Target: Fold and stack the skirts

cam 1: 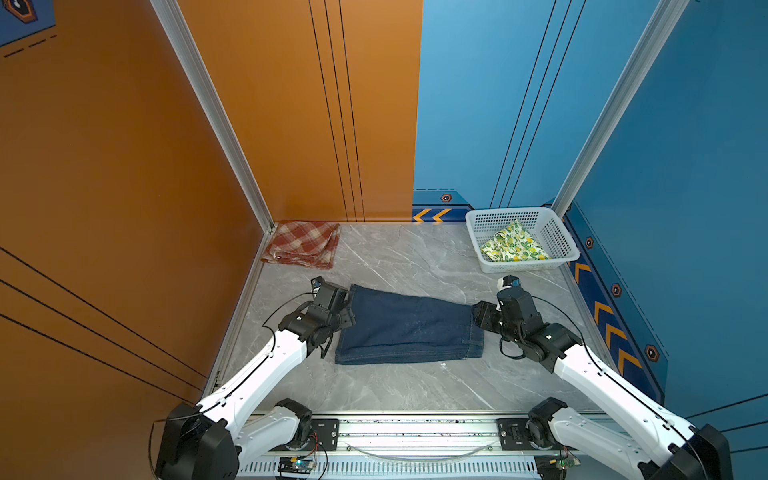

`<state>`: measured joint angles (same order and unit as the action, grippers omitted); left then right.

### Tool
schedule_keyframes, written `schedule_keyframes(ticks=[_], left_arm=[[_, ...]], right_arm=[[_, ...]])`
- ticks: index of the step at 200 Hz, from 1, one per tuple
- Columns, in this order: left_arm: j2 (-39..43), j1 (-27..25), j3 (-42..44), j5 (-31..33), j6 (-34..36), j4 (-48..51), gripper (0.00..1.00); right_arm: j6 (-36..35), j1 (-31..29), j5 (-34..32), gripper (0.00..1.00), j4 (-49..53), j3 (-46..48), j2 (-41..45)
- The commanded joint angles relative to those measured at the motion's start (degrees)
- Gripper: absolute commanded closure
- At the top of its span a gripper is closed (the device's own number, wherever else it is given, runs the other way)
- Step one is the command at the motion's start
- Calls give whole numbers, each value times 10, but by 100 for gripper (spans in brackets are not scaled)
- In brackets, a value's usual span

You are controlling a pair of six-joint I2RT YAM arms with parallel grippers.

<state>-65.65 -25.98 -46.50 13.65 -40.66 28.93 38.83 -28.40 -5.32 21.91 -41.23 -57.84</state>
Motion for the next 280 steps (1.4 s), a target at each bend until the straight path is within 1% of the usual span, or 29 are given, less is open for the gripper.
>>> schedule_keyframes(ticks=[1,19,42,45,55,59,79,104,118,155,166,168,207,240,280], left_arm=[[-74,-33,-46,-20,17,-51,26],[-150,-61,-92,-39,11,-88,26],[-231,-86,-121,-63,-3,-153,27],[-239,-87,-140,-69,-7,-161,27],[-268,-92,-156,-76,-22,-176,27],[-276,-94,-161,-82,-29,-200,27],[-311,-106,-178,-95,-59,-259,28],[-349,-113,-186,-101,-91,-312,30],[-367,-114,-177,-107,-104,-346,31],[-409,-114,-138,-124,-126,-445,31],[-420,-112,-129,-127,-124,-479,32],[-421,-111,-116,-127,-123,-485,32],[-444,-99,-68,-129,-112,-562,32],[-451,-75,-36,-134,-89,-592,33],[-460,-28,-4,-175,-69,-639,34]], right_arm=[[15,-10,8,37,-70,-29,-56],[49,-28,1,38,-133,-40,-104],[90,-55,-45,39,-222,-41,-153],[95,-58,-55,39,-234,-40,-159],[115,-66,-75,40,-268,-40,-178],[122,-68,-80,40,-282,-39,-187],[160,-78,-108,41,-347,-33,-224],[205,-86,-132,42,-409,-17,-263],[225,-87,-140,43,-439,-3,-277],[245,-87,-134,43,-501,29,-313],[251,-84,-135,43,-525,44,-325],[252,-84,-135,43,-531,46,-326],[248,-73,-130,43,-591,83,-369],[233,-48,-107,44,-648,121,-407],[206,-17,-80,44,-711,163,-440]])
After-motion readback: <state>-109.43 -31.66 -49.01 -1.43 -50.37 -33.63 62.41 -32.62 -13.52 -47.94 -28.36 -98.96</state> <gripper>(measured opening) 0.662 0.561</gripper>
